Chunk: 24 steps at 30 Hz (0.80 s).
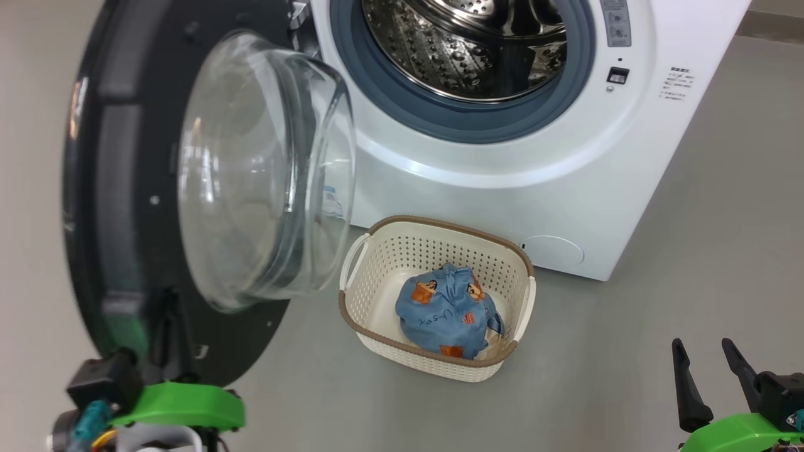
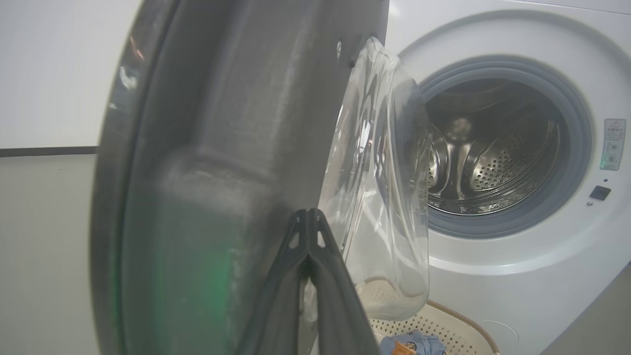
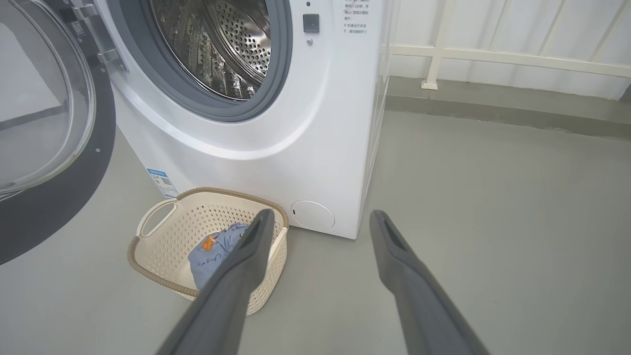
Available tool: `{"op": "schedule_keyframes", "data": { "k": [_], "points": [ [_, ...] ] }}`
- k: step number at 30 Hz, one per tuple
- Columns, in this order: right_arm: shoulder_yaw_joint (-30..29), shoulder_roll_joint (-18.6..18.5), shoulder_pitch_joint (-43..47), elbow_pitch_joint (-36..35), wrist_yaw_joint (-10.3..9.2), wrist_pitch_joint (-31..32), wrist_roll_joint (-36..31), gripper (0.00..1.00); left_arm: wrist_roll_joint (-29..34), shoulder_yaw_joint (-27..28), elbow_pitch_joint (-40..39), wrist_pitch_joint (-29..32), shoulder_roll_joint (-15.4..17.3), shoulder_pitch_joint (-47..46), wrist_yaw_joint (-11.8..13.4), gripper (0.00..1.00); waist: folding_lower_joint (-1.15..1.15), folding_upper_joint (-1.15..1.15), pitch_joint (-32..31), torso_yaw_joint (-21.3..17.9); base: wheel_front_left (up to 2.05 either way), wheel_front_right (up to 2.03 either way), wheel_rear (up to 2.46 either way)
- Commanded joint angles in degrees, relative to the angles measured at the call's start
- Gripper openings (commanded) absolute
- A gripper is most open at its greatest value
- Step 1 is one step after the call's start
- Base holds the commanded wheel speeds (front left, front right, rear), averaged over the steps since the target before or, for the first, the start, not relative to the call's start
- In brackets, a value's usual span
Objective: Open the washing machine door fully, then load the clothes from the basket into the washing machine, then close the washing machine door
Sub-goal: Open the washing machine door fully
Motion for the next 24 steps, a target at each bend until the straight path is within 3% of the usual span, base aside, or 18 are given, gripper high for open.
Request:
{"op": "schedule_keyframes", "data": {
  "k": [1,11,24],
  "points": [
    [1.31,-0.86,-1.46,-1.34,0.25,-0.19,-0.24,1.0,-0.48,3.86,0.04,-0.37,2.81,-0.82,1.17,0.0,0.0,0.0,-0.15,-0.48,0.0,0.0,0.0],
    [1.09,-0.86,-1.58,-1.55,0.25,0.11,-0.26,1.0,-2.31,9.56,3.88,-0.61,5.54,-1.63,1.11,0.0,0.0,0.0,-0.23,-2.34,0.0,0.0,0.0],
    [0.79,-0.86,-2.16,-2.46,0.25,0.84,-0.55,1.0,-3.72,15.6,14.64,-0.82,7.91,-7.6,-1.22,0.0,0.0,0.0,0.62,-4.08,0.0,0.0,0.0]
  ]
}}
